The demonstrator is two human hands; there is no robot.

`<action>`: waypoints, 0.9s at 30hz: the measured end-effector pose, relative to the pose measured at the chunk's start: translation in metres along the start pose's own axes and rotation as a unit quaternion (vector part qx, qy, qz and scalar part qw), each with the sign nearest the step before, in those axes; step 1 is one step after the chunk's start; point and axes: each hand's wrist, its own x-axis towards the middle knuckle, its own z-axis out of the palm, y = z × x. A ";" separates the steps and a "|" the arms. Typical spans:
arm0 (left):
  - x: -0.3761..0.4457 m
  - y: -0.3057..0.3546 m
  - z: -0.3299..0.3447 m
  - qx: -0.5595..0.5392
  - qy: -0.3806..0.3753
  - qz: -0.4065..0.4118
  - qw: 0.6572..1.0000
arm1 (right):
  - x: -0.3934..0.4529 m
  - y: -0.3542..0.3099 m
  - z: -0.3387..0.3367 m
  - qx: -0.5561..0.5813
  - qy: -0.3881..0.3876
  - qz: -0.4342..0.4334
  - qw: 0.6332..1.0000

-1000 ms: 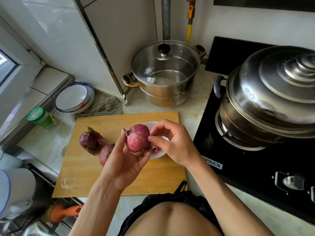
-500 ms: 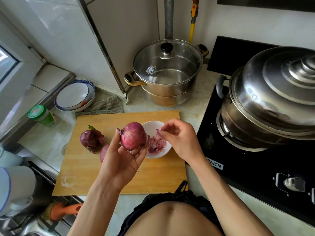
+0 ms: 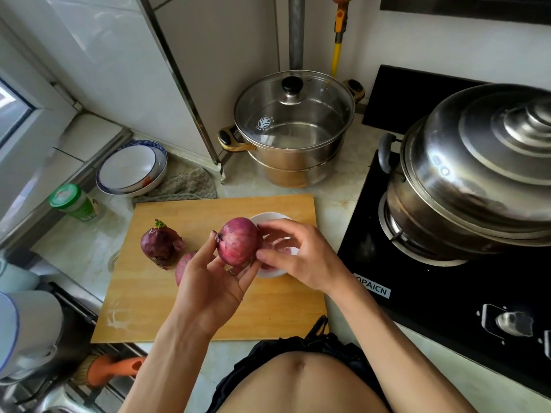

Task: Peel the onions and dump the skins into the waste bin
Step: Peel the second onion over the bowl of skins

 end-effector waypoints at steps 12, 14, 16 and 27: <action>0.002 0.006 0.001 0.090 0.001 0.005 0.996 | 0.001 -0.006 -0.003 -0.043 0.044 -0.057 0.997; 0.002 0.005 0.002 0.104 -0.004 0.011 0.995 | 0.000 -0.007 -0.003 -0.053 0.039 -0.064 0.996; 0.001 0.004 0.002 0.108 -0.010 0.014 0.994 | 0.000 -0.010 -0.003 -0.057 0.032 -0.068 0.996; -0.001 0.002 0.002 0.112 -0.017 0.017 0.993 | -0.001 -0.014 -0.003 -0.076 -0.013 -0.048 0.996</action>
